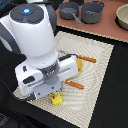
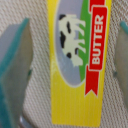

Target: Place the bread, butter, and milk from the table onto the serving area.

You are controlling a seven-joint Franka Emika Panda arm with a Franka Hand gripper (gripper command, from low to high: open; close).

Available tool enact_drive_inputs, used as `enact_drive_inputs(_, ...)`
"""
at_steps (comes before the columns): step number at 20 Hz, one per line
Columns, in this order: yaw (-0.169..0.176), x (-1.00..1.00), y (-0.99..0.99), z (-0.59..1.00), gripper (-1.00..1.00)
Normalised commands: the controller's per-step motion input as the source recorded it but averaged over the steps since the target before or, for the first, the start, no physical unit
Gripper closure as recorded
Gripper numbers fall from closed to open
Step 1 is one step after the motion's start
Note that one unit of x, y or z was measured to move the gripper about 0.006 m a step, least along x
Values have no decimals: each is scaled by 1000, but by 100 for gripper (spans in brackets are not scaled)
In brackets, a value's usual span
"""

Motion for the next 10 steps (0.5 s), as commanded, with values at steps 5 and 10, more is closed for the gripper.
enact_drive_inputs(5, -3, 2, 122, 953, -100)
enact_drive_inputs(10, 29, -527, 465, 523, -100)
